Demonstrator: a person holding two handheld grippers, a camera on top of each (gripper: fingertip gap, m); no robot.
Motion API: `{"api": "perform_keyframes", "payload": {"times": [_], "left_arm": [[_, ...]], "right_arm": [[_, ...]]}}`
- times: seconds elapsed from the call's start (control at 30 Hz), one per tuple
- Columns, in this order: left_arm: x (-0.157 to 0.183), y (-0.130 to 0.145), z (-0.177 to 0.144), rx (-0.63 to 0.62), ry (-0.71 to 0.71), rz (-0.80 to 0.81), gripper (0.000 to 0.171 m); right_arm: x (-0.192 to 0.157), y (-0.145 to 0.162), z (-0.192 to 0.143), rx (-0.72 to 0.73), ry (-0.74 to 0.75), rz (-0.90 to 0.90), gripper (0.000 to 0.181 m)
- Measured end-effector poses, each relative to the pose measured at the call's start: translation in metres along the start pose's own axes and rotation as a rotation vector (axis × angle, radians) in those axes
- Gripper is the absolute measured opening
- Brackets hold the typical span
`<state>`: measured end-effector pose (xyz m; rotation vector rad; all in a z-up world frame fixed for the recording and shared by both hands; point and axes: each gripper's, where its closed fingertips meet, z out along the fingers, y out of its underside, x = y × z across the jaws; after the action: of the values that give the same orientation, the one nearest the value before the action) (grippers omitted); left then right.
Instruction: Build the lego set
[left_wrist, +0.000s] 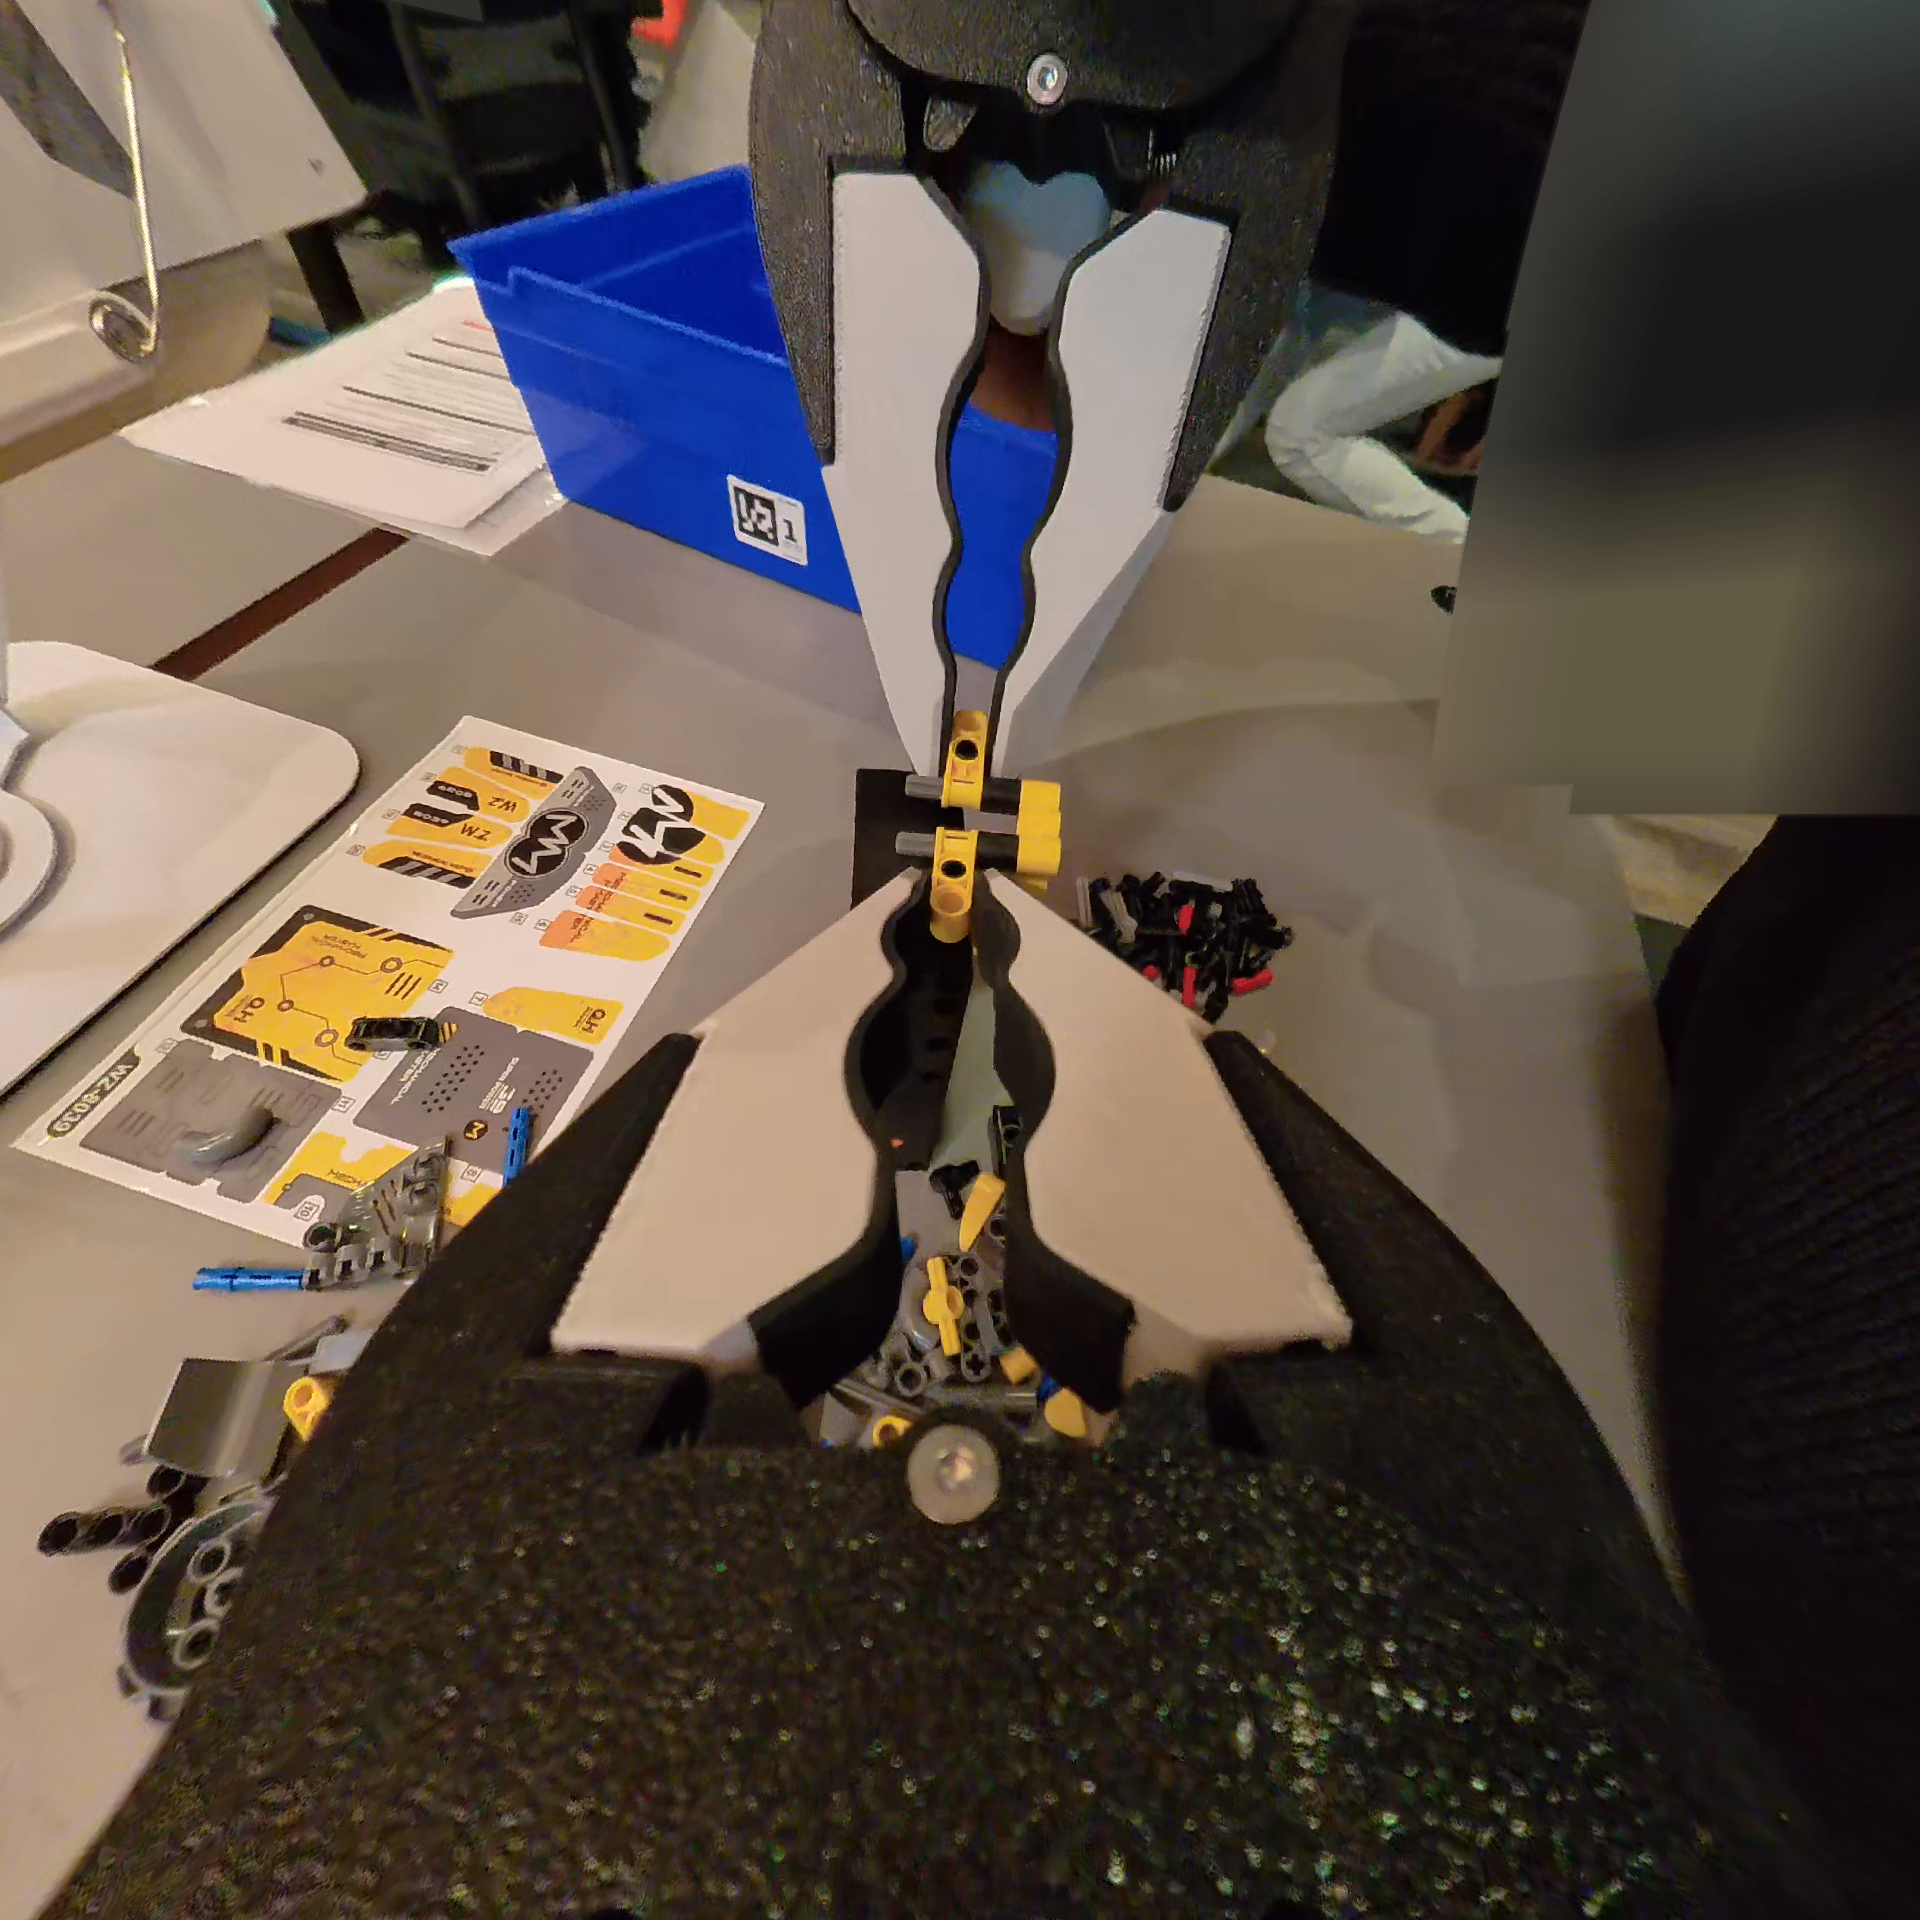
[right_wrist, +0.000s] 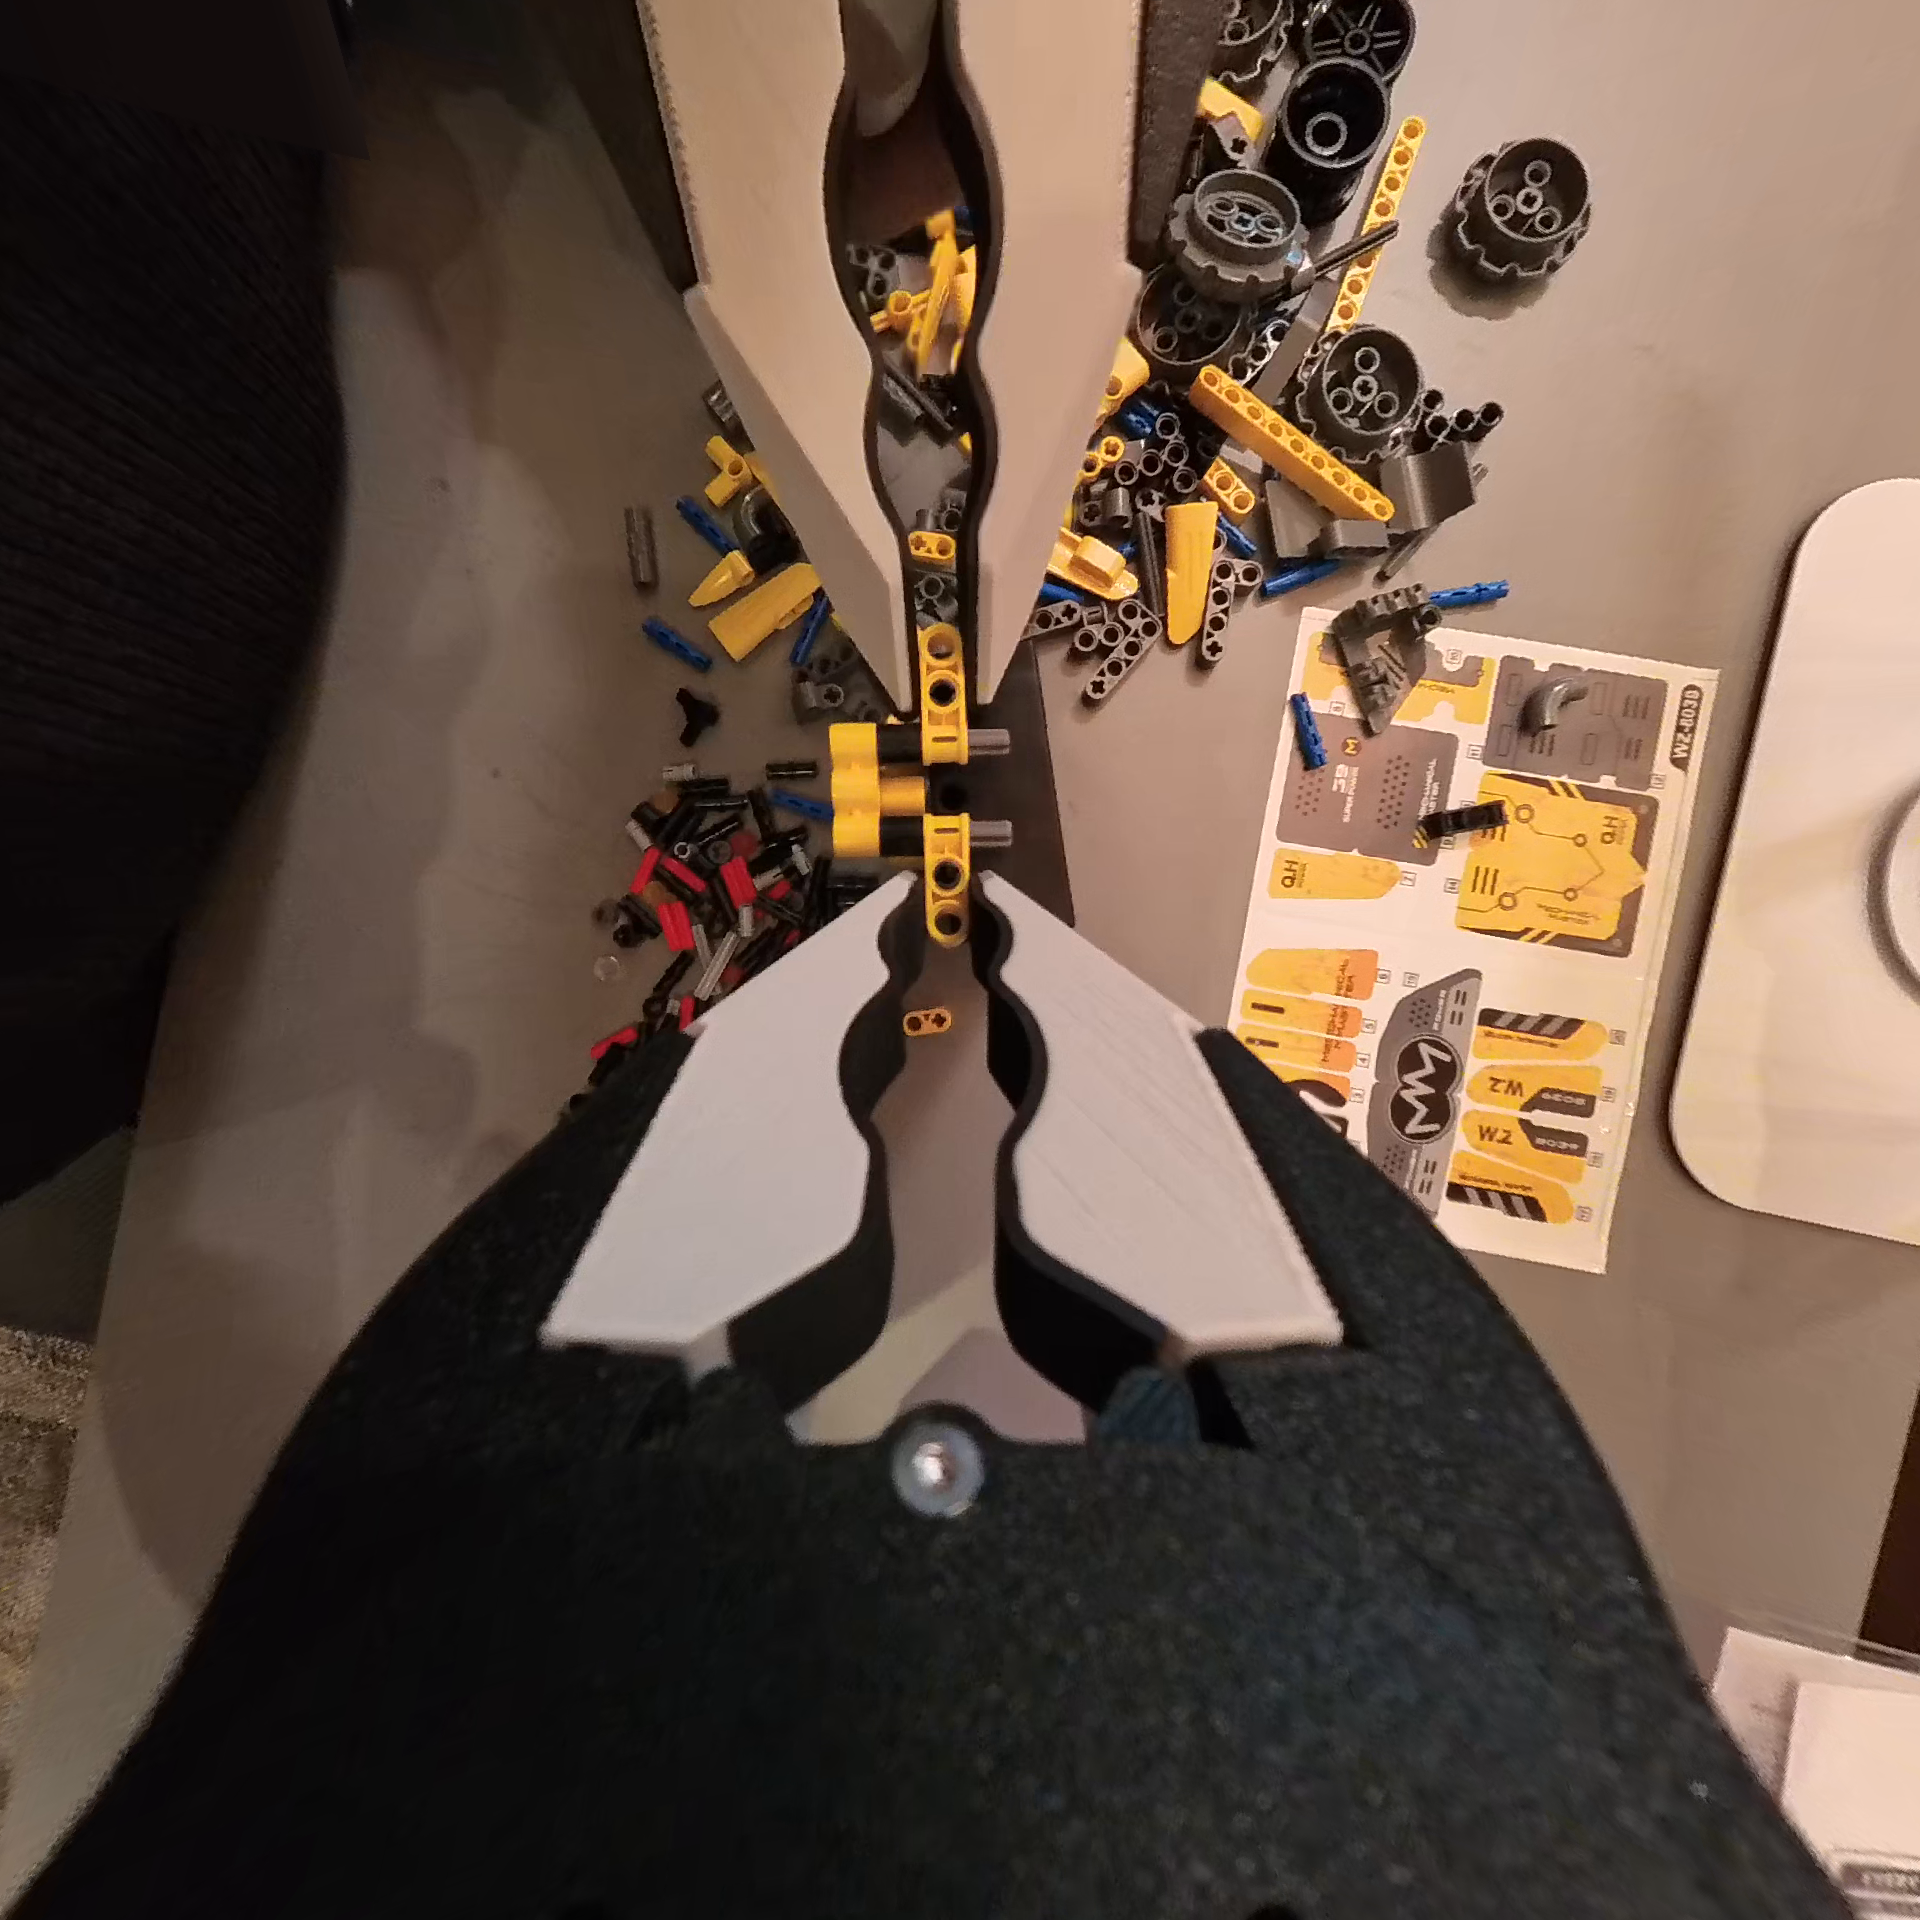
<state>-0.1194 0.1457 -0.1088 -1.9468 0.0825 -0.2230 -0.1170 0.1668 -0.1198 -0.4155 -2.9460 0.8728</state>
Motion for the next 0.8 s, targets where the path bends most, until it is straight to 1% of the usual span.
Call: {"api": "perform_keyframes", "payload": {"times": [0.23, 0.53, 0.8], "left_arm": [[0.0006, -0.0007, -0.0004, 0.09, -0.001, -0.028, 0.007], [0.0013, -0.0011, 0.0003, 0.07, -0.019, -0.039, 0.007], [-0.0003, -0.0019, 0.001, 0.074, -0.019, -0.068, 0.006]], "right_arm": [[-0.0001, -0.0006, 0.0002, 0.018, -0.025, -0.007, 0.007], [0.0004, 0.0, 0.0, 0.035, -0.019, -0.037, 0.007], [0.0039, 0.001, -0.0011, 0.041, -0.024, -0.015, 0.009]]}}
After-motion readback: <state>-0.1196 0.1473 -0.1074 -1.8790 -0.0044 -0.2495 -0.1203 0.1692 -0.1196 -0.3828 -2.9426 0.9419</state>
